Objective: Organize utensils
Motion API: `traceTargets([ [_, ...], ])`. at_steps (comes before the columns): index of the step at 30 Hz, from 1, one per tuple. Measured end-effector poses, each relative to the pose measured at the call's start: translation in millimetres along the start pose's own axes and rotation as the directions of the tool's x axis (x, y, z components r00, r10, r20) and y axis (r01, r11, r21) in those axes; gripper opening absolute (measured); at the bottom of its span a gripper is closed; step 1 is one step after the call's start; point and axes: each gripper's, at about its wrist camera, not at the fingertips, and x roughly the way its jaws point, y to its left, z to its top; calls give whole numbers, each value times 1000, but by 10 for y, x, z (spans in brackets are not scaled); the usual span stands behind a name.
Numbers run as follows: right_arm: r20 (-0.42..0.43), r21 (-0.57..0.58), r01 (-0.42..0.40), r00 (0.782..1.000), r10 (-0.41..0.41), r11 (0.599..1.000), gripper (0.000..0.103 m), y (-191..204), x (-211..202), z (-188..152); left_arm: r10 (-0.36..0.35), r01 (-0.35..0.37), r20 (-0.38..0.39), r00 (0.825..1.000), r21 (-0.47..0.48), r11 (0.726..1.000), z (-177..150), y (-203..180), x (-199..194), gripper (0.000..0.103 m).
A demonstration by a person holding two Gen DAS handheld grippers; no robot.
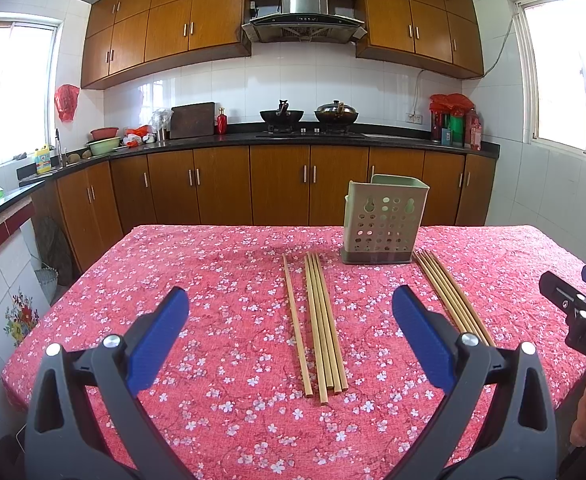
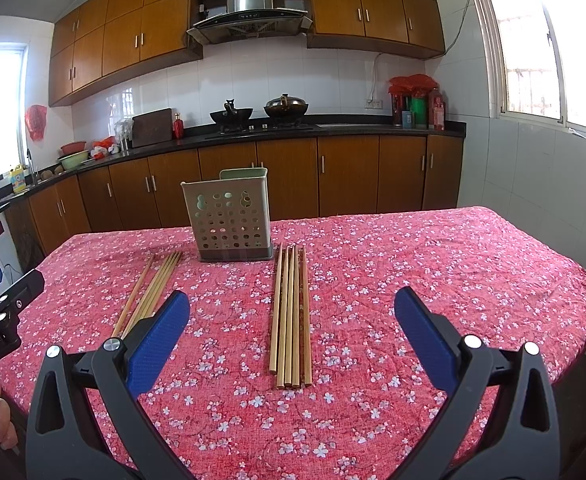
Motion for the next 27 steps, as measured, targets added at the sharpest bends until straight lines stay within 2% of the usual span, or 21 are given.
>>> traceTargets([
  [22, -7, 5, 1, 1000, -1, 1000, 101, 6, 13, -32, 2, -2, -6, 1000, -2, 1000, -6, 21, -1, 99],
  [27, -21, 13, -2, 1000, 2, 1000, 101, -30, 59, -29, 33, -33, -37, 999, -6, 999, -92, 4, 162, 99],
])
